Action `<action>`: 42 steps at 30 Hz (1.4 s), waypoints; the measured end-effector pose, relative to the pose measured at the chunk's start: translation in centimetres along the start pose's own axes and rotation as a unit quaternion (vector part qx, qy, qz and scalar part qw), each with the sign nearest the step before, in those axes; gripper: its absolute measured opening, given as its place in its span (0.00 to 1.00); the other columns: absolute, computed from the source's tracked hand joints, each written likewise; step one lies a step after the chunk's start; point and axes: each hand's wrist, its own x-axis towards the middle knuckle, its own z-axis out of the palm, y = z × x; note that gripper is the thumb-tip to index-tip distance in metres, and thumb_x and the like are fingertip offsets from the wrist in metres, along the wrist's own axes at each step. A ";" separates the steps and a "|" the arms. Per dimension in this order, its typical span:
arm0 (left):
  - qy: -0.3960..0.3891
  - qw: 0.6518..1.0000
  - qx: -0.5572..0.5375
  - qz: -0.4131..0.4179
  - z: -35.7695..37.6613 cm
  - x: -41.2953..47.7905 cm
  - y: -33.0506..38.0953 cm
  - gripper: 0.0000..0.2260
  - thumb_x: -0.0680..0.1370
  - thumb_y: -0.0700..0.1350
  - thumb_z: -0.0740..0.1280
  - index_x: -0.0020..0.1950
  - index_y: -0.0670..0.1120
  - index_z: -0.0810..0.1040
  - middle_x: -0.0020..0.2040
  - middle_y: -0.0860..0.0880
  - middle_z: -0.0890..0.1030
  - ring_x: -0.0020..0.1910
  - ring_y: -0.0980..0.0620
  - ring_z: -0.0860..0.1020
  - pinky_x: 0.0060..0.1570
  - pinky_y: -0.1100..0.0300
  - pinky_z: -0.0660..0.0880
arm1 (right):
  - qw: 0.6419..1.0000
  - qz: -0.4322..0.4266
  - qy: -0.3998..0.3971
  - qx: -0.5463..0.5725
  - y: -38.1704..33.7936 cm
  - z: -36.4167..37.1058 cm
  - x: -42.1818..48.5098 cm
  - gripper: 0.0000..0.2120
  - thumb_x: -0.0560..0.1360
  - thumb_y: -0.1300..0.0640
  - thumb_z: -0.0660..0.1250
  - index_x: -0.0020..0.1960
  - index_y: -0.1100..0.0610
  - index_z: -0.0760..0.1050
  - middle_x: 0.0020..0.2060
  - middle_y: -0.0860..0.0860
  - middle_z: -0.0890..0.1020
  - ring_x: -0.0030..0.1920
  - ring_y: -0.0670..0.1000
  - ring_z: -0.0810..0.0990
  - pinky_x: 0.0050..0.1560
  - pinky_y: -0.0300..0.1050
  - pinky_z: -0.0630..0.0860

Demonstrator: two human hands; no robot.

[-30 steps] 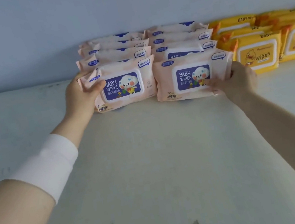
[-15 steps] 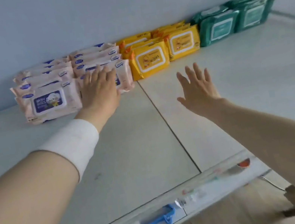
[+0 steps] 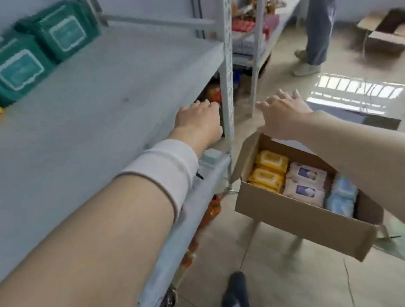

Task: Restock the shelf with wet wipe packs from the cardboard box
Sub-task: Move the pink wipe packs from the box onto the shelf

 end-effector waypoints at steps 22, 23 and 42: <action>-0.415 0.900 -0.122 0.045 31.0 23.2 26.8 0.25 0.79 0.53 0.60 0.73 0.45 0.61 0.69 0.44 0.70 0.67 0.43 0.70 0.62 0.50 0.71 | 0.870 0.252 -0.333 0.262 25.2 37.0 2.8 0.31 0.78 0.44 0.57 0.75 0.58 0.54 0.70 0.58 0.66 0.70 0.58 0.65 0.67 0.51 0.64; -0.422 0.896 -0.137 0.032 32.8 24.3 27.4 0.25 0.79 0.52 0.60 0.73 0.44 0.61 0.70 0.43 0.70 0.67 0.43 0.70 0.63 0.50 0.70 | 0.854 0.262 -0.335 0.301 25.0 38.6 3.9 0.32 0.78 0.44 0.58 0.75 0.58 0.53 0.70 0.59 0.66 0.70 0.58 0.66 0.66 0.50 0.65; -0.218 0.908 -0.294 -0.204 58.6 40.2 36.6 0.33 0.74 0.50 0.70 0.70 0.37 0.58 0.69 0.41 0.69 0.67 0.44 0.70 0.63 0.56 0.67 | 0.592 0.603 -0.173 0.506 21.5 59.7 19.0 0.37 0.68 0.47 0.74 0.68 0.63 0.61 0.64 0.61 0.72 0.65 0.61 0.70 0.60 0.51 0.69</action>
